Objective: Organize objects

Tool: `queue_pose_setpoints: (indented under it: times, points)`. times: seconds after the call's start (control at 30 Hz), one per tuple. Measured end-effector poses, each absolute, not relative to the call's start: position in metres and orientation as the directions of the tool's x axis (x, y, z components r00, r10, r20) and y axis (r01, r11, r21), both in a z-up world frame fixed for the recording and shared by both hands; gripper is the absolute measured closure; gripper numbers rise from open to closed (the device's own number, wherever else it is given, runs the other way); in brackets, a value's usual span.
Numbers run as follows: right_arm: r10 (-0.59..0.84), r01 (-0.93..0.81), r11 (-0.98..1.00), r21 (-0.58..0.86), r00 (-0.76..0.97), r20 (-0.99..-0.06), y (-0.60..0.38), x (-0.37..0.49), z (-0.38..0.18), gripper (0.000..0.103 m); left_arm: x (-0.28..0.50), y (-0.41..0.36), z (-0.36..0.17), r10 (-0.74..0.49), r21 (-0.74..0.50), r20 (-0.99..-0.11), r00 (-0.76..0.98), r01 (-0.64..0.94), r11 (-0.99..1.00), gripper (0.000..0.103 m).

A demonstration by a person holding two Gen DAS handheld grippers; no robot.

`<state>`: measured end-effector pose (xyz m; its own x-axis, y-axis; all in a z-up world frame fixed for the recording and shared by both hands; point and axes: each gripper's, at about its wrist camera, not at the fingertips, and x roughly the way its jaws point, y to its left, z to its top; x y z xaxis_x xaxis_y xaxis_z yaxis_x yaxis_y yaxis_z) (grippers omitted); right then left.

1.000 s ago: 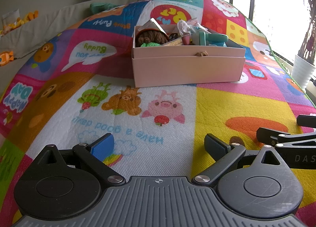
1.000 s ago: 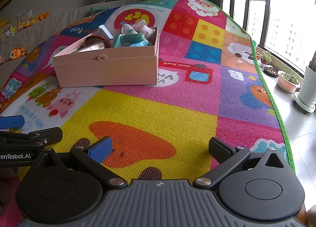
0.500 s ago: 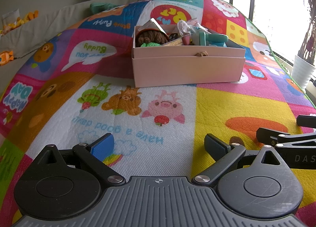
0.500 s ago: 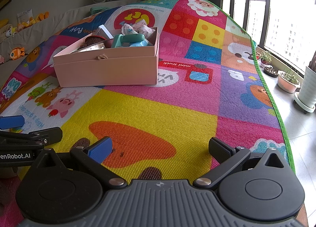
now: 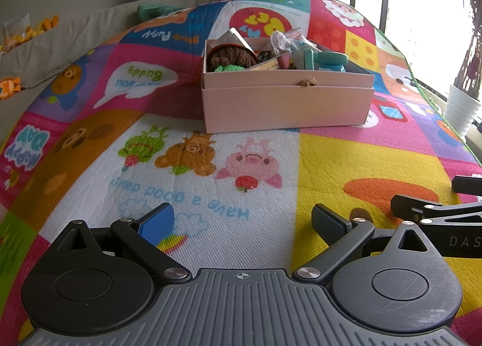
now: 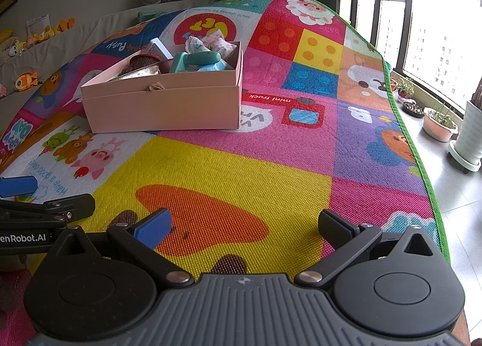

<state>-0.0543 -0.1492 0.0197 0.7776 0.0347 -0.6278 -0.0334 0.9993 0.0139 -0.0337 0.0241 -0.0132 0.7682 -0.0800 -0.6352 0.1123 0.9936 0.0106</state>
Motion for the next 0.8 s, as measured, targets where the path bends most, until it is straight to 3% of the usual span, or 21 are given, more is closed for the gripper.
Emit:
queue_pose_setpoints:
  times: [0.8]
  points:
    - [0.035,-0.033,0.999,0.014,0.777,-0.628,-0.1493,-0.0535,0.0203,0.0,-0.0341,0.0233,-0.0132,-0.08,0.011,-0.635,0.769,0.113,0.994,0.002]
